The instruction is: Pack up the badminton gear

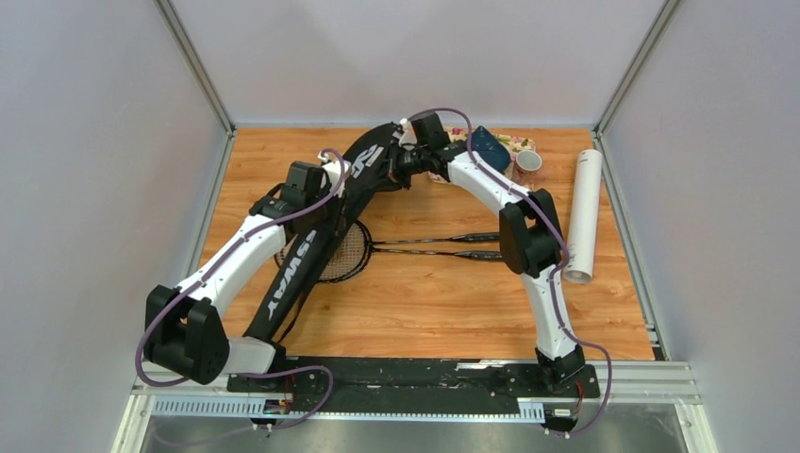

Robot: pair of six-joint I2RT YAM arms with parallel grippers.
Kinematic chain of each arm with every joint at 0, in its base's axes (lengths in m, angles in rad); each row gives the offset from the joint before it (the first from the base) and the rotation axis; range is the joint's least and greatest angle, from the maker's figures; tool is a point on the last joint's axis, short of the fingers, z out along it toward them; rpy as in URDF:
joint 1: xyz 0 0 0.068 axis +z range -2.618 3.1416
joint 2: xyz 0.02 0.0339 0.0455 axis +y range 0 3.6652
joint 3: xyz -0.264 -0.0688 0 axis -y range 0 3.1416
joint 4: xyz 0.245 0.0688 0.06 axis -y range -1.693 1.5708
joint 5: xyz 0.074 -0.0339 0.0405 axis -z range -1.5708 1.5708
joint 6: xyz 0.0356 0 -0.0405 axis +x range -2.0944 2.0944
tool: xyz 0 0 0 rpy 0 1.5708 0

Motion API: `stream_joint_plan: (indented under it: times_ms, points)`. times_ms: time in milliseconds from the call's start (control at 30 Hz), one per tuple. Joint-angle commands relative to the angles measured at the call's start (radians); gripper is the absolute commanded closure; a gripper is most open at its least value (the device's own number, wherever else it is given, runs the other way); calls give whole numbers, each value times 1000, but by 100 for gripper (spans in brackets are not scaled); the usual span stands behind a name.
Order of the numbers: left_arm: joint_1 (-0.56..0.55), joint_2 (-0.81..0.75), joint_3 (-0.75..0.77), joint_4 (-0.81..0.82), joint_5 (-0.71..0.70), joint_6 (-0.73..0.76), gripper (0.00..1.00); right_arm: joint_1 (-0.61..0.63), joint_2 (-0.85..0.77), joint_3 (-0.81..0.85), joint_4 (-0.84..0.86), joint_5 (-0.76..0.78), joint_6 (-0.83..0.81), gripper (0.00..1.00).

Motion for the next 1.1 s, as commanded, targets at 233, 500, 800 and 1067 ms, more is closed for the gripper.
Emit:
stream_joint_plan:
  times_ms: [233,500,800,1067]
  points:
    - [-37,-127,-100,88,60,-81,35,-23,-38,35,82,-69,16,100]
    - [-43,-76,-78,13,12,-123,39,-37,31,151,3,-79,-21,100]
    - [-198,-139,-264,248,-295,-88,35,-42,20,102,41,-42,13,100]
    - [-196,-33,-201,245,-319,-123,88,-43,-5,59,107,-72,14,87]
